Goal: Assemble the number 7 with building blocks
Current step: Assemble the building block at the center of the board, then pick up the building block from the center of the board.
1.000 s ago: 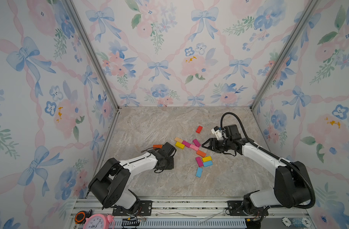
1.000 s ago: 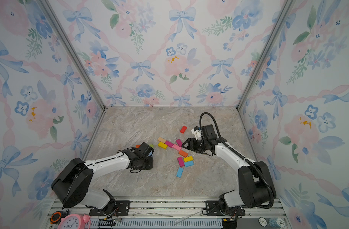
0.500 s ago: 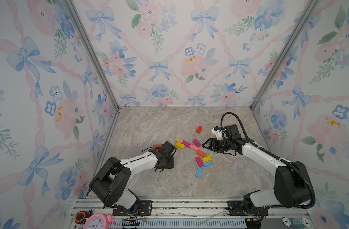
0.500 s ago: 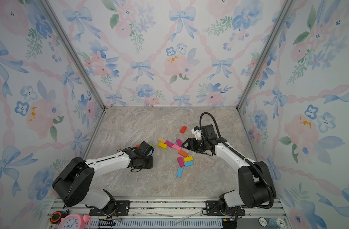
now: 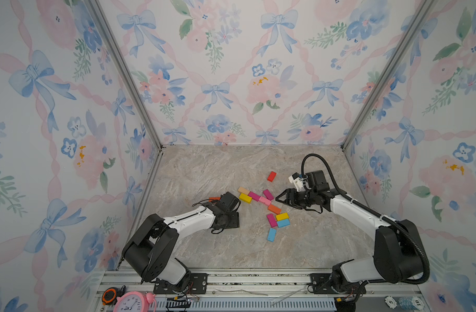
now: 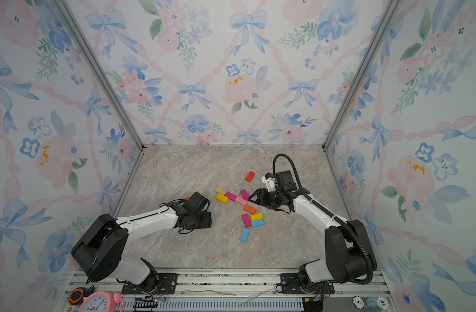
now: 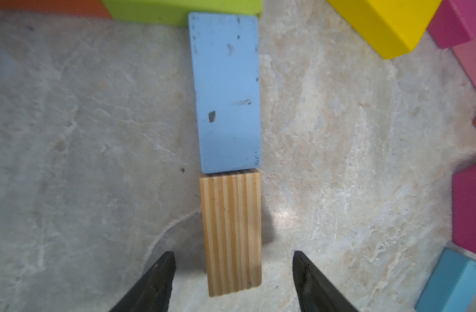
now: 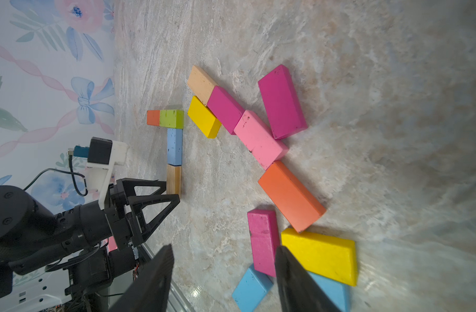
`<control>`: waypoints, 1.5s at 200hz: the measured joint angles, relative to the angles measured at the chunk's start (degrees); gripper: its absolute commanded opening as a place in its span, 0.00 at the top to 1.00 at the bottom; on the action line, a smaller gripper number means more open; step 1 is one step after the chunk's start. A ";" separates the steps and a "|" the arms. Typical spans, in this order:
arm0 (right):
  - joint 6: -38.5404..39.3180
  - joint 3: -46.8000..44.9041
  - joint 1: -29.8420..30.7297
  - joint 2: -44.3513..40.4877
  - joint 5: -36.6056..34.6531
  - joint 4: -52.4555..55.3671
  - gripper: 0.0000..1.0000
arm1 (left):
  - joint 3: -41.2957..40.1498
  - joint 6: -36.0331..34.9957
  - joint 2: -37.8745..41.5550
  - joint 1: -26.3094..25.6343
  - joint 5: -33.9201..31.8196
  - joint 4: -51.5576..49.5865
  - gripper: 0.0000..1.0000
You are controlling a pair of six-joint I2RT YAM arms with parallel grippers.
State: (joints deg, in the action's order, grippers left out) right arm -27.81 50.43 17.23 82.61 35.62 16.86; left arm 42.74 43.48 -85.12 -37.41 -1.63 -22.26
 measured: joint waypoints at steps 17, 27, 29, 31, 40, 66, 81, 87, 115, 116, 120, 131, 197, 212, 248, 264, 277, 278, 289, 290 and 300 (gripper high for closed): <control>0.02 0.00 0.00 0.00 0.00 0.00 0.38 | -0.11 0.07 0.50 -0.09 -0.24 -0.35 0.15; 0.02 0.00 0.00 0.00 0.00 0.02 0.38 | -0.35 0.11 1.36 -0.28 -0.50 -0.90 0.13; 0.00 0.00 0.00 0.00 0.00 0.02 0.38 | -0.46 0.00 1.86 -0.39 -0.59 -1.11 0.13; 0.00 0.00 0.00 0.00 0.00 0.02 0.38 | -0.52 0.07 2.05 -0.46 -0.72 -1.20 0.13; 0.02 0.00 0.00 0.00 0.00 0.02 0.38 | -0.85 0.02 4.61 -0.90 -1.09 -1.95 0.12; 0.00 0.00 0.09 -0.02 -0.02 0.17 0.38 | -1.01 -0.02 14.25 -2.10 -1.60 -2.47 0.11; 0.02 0.09 0.63 -0.22 -0.17 0.72 0.38 | -0.98 -0.48 20.41 -2.29 -2.12 -2.47 0.11; 0.00 0.20 0.94 -0.33 -0.50 1.09 0.38 | -0.96 -0.85 22.23 -2.29 -2.38 -2.45 0.11; -0.13 0.87 3.96 -1.27 -2.25 2.32 0.38 | -1.49 -3.50 30.36 -2.19 -3.85 -1.05 0.08; -0.17 0.94 4.15 -1.29 -2.32 2.36 0.38 | -1.53 -3.58 30.51 -2.19 -3.91 -0.98 0.08; -0.24 1.05 4.50 -1.31 -2.51 2.43 0.38 | -1.88 -4.44 31.32 -2.14 -4.17 -0.33 0.07; -0.70 1.73 6.45 -1.42 -3.39 2.43 0.38 | -3.52 -6.29 34.03 -1.66 -5.09 1.99 0.06; -5.03 4.63 16.61 0.37 -8.55 0.31 0.38 | -22.53 -15.28 41.24 10.34 -6.10 30.45 0.05; -6.40 5.29 19.41 2.84 -9.35 -1.44 0.37 | -26.49 -15.65 40.17 14.51 -5.75 36.96 0.05; -9.81 6.01 24.50 9.75 -10.01 -4.92 0.37 | -27.52 -15.87 36.17 20.00 -3.52 44.54 0.06; -10.80 7.37 26.45 12.81 -10.43 -5.75 0.37 | -27.52 -15.89 36.15 20.48 -2.84 46.88 0.06; -11.41 8.96 27.93 15.13 -10.56 -6.54 0.36 | -27.54 -15.89 36.17 20.63 -2.36 48.35 0.05; -11.47 9.07 28.02 15.23 -10.56 -6.62 0.36 | -27.54 -15.89 36.17 20.63 -2.36 48.41 0.05; -11.93 9.94 28.76 16.35 -10.62 -7.34 0.36 | -27.65 -15.89 36.17 20.63 -2.05 49.24 0.05; -11.91 10.03 28.85 16.44 -10.62 -7.43 0.36 | -27.65 -15.89 36.17 20.63 -2.05 49.24 0.05; -12.11 10.34 29.14 16.63 -10.69 -7.63 0.36 | -27.78 -15.91 36.22 20.63 -1.73 49.64 0.05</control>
State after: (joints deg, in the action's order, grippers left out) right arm -39.92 60.77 46.37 99.24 24.93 9.23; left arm 14.96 27.57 -48.90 -16.78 -3.36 27.38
